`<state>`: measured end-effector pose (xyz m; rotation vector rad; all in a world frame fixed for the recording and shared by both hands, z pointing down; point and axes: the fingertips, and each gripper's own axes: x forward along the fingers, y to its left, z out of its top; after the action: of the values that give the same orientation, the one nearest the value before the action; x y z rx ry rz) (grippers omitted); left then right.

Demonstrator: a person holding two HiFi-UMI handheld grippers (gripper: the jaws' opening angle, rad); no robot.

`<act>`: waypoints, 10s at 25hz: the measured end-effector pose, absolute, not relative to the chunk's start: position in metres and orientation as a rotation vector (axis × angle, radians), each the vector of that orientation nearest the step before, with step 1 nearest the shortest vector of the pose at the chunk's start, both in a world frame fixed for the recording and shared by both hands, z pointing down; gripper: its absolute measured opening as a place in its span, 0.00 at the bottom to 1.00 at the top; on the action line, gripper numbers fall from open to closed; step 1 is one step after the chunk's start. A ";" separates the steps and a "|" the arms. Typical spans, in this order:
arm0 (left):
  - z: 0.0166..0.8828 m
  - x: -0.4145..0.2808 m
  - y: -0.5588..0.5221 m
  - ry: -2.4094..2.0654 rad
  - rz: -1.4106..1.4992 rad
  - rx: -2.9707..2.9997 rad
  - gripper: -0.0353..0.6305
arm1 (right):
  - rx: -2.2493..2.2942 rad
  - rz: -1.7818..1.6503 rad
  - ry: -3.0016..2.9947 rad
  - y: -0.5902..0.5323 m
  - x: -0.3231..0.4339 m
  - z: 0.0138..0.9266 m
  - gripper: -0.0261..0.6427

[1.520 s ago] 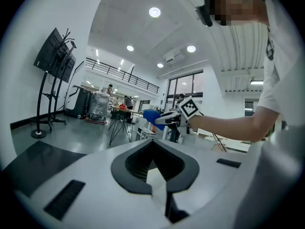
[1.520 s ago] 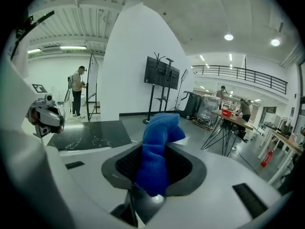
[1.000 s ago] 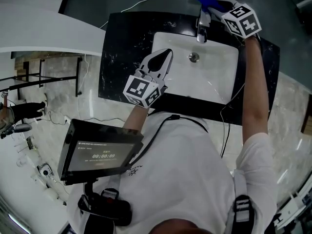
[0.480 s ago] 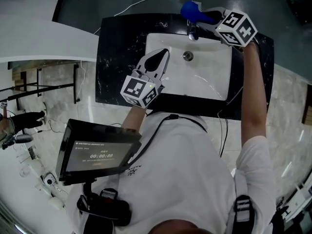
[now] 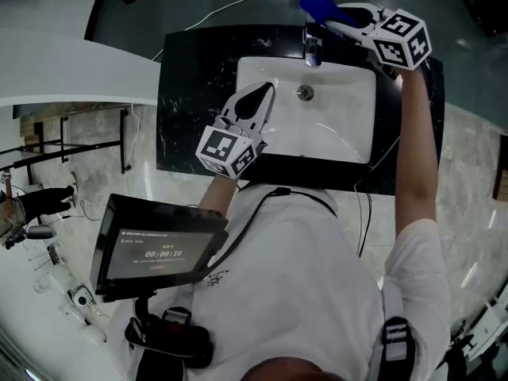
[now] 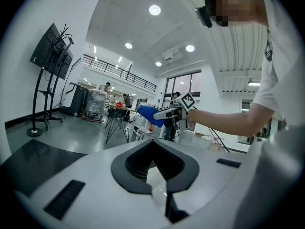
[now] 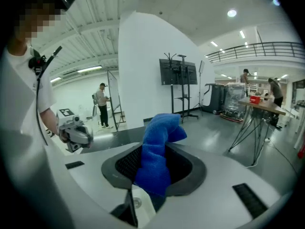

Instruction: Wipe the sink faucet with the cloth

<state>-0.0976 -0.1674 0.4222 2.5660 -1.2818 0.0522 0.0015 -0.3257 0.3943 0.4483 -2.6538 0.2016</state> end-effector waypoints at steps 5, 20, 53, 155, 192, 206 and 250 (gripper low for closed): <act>0.424 -0.106 -0.165 -1.314 0.056 2.548 0.03 | 0.613 0.154 -2.523 -0.378 0.010 0.408 0.23; 0.425 -0.111 -0.163 -1.334 0.041 2.523 0.03 | 0.239 0.186 -2.346 -0.317 -0.006 0.441 0.23; 0.425 -0.121 -0.163 -1.379 0.043 2.497 0.03 | 0.343 0.096 -2.336 -0.361 -0.001 0.436 0.23; 0.423 -0.096 -0.159 -1.262 0.066 2.543 0.03 | 0.278 0.251 -2.258 -0.278 0.051 0.488 0.23; 0.422 -0.092 -0.162 -1.261 0.081 2.534 0.03 | 0.623 0.359 -2.247 -0.340 0.073 0.530 0.23; 0.423 -0.101 -0.162 -1.291 0.085 2.527 0.03 | 0.537 0.371 -2.118 -0.327 0.030 0.584 0.23; 0.425 -0.109 -0.159 -1.295 0.077 2.518 0.03 | 0.577 0.106 -2.276 -0.338 0.020 0.532 0.23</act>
<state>-0.1092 -0.1587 0.4254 2.5181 -1.2955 0.0775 0.0198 -0.3382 0.5317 0.5765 -2.2755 0.1055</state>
